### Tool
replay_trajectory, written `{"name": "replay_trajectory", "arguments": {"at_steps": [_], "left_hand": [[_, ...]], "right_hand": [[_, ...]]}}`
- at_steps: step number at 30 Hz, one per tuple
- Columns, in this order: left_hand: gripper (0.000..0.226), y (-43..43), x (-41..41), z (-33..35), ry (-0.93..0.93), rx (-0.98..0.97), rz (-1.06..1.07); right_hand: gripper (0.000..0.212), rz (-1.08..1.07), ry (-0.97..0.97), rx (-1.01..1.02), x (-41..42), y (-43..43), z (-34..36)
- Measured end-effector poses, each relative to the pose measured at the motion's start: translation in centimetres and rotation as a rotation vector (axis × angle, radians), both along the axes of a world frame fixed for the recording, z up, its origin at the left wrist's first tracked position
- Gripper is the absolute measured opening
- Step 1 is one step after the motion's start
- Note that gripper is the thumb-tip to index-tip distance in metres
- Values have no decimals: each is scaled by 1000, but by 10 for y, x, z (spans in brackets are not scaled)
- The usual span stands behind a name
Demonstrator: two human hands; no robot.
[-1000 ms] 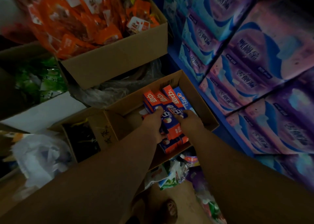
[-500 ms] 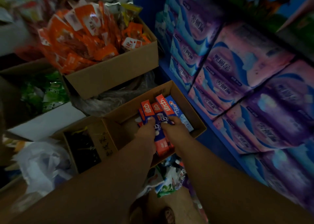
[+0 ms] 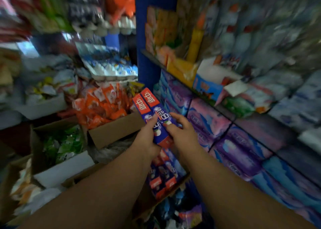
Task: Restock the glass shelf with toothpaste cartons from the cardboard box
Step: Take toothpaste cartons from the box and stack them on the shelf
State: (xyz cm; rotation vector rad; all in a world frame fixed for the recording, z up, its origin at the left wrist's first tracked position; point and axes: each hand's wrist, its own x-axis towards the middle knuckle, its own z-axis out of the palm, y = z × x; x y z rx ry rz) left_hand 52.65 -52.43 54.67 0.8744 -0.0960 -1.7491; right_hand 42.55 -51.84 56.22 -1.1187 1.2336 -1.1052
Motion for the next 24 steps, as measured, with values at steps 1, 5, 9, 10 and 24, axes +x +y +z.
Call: {"name": "replay_trajectory", "arguments": {"at_steps": [1, 5, 9, 10, 24], "left_hand": [[41, -2, -1, 18, 13, -37, -3], [26, -12, -6, 83, -70, -215, 19], [44, -20, -21, 136, -119, -320, 88], [50, -21, -25, 151, -122, -358, 107], [35, -25, -53, 338, 15, -687, -162]], "right_hand": [[31, -3, -3, -48, -1, 1, 19], [37, -65, 61, -227, 0, 1, 79], [80, -322, -13, -303, 11, 1, 121], [90, -357, -34, -320, 15, 8, 136], [45, -482, 37, -687, -82, 48, 298]]}}
